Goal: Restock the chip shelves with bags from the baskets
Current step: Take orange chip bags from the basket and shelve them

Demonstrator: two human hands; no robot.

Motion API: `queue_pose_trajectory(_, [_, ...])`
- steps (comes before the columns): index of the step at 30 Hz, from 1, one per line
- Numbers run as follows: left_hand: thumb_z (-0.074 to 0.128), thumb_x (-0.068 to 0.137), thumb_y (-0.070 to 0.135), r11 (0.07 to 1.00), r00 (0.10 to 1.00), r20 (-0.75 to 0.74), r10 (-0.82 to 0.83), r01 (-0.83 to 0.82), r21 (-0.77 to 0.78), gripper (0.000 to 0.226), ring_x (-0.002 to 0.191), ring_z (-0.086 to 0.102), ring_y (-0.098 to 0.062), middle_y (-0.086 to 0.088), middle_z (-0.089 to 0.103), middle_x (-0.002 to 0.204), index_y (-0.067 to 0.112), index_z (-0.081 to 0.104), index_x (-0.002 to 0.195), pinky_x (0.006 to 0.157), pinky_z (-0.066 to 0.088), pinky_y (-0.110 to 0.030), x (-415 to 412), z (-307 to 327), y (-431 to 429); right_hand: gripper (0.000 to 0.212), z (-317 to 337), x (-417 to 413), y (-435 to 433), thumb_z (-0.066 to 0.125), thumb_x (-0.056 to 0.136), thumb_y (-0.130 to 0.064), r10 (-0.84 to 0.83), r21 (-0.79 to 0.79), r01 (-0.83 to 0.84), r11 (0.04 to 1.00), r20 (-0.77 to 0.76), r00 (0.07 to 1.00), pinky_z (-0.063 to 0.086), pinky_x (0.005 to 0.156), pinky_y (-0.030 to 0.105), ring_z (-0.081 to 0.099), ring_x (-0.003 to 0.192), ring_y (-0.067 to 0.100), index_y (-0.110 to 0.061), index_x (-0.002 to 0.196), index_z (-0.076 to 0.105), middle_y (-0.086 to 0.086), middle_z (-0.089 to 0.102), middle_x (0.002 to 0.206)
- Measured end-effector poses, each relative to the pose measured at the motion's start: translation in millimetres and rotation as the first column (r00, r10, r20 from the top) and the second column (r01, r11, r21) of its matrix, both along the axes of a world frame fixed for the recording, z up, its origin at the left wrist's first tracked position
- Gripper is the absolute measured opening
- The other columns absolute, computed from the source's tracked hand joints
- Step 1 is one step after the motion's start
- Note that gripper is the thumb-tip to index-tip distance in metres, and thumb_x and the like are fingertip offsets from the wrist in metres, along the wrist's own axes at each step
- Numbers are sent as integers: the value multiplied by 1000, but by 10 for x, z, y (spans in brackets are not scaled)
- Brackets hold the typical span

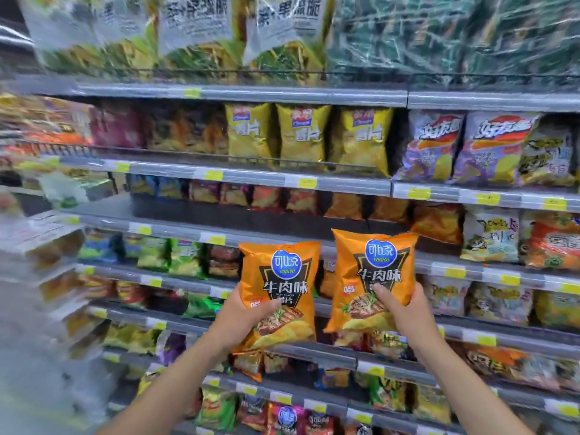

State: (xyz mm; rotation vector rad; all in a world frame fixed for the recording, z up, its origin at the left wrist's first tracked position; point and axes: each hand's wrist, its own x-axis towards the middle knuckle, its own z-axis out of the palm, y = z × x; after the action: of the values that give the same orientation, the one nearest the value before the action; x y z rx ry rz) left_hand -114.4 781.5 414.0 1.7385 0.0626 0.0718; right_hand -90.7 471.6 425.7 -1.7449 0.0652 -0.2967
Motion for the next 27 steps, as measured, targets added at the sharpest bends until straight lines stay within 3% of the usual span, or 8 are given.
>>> queue_pose_trajectory(3, [85,84,31,998,998,39,58,-58,10,38,80,73,-1,10,74,99,32,58,110,63,53,-16,-101,142,674,56,97,97,689,77,87,-40,38,-1,-38,999,38,999,53,96,46,65,108,18,-21,132,51,-4,67,120])
queue_pose_trajectory(7, [88,79,41,992,991,64,117,-119,35,52,95,75,-13,6,77,105,29,60,120,81,57,-30,-192,294,1605,56,215,229,1562,79,84,-46,85,22,-86,996,54,995,55,97,48,67,108,19,-27,130,53,-5,70,119])
queue_pose_trajectory(11, [90,71,53,990,988,98,122,-128,62,65,102,74,-14,6,78,111,32,59,125,97,57,-41,-227,433,2364,38,340,364,2304,72,93,-34,136,83,-141,987,61,989,55,78,38,70,102,20,-27,127,56,-3,72,114])
queue_pose_trajectory(14, [91,64,55,989,984,118,132,-139,47,75,102,75,-17,3,77,112,29,58,126,97,58,-44,-184,541,2763,30,422,459,2714,64,97,-28,139,86,-141,986,27,990,56,90,52,69,101,29,-23,125,55,6,71,113])
queue_pose_trajectory(19, [92,71,47,989,978,151,146,-149,9,63,99,76,-15,8,79,107,32,61,123,96,59,-46,15,699,3254,19,634,599,3231,59,95,-23,170,112,-174,978,37,985,54,94,53,66,103,31,-29,112,53,10,68,113])
queue_pose_trajectory(23, [89,67,45,989,971,186,151,-149,-22,59,93,76,-13,8,79,101,32,61,117,86,59,-37,258,820,3496,24,805,770,3525,63,97,-28,185,108,-195,975,97,978,55,82,43,69,101,24,-27,121,57,2,72,112])
queue_pose_trajectory(27, [95,60,57,990,969,198,144,-140,-32,73,96,77,-18,6,80,103,32,61,119,92,60,-45,593,871,3757,20,973,1011,3725,67,98,-29,184,72,-197,978,164,969,53,74,35,72,96,16,-27,118,65,-7,76,106])
